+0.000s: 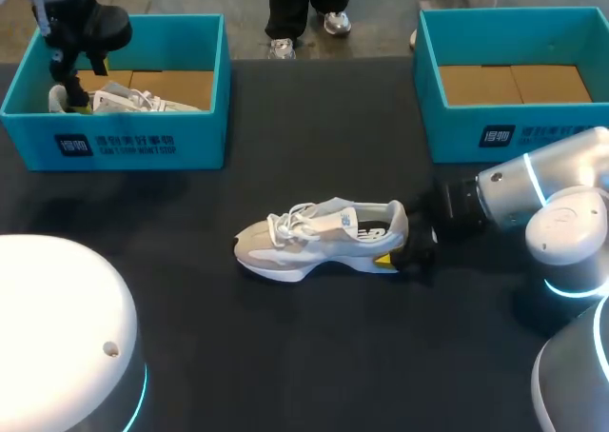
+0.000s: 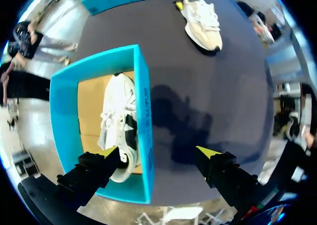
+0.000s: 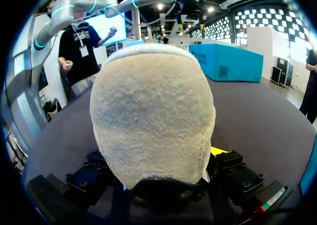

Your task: Take the shoe out of the shoebox, open the shoe tongue, remove and reinsert the insole, then place the shoe into the shoebox

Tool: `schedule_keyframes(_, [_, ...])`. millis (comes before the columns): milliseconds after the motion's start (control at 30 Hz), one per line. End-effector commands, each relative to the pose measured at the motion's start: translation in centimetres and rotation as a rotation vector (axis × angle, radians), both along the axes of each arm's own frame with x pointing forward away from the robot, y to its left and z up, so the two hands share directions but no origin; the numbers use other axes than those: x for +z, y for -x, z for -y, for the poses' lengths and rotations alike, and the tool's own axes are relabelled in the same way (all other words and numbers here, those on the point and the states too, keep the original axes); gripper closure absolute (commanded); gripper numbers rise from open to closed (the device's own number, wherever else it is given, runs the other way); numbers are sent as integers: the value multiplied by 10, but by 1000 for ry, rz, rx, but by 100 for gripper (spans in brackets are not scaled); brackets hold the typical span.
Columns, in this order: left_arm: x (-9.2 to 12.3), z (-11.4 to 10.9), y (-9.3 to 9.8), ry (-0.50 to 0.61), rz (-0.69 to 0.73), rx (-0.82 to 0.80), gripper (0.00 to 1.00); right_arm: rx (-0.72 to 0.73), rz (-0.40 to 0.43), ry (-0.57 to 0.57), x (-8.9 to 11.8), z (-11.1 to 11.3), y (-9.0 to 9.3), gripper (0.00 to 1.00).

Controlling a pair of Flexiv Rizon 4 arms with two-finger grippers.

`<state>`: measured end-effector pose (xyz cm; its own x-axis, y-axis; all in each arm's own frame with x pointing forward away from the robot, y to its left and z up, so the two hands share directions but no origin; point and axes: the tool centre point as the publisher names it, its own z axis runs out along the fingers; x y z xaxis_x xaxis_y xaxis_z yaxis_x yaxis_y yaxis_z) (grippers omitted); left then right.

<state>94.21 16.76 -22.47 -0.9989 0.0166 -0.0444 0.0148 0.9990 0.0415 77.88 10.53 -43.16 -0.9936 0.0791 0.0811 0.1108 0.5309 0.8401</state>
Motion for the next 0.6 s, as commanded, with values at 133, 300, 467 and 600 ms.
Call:
schedule_keyframes(133, [12, 12, 28, 16, 44, 509, 0, 1, -1, 2, -12, -7, 2, 100])
schedule_keyframes(300, [15, 30, 39, 8, 121, 659, 0, 1, -1, 2, -12, -7, 2, 100])
schedule_keyframes(467, [12, 28, 43, -19, 68, 935, 0, 1, -1, 2, -12, -7, 2, 100])
schedule_keyframes(600, [11, 24, 47, -32, 56, 981, 0, 1, -1, 2, -12, -7, 2, 100])
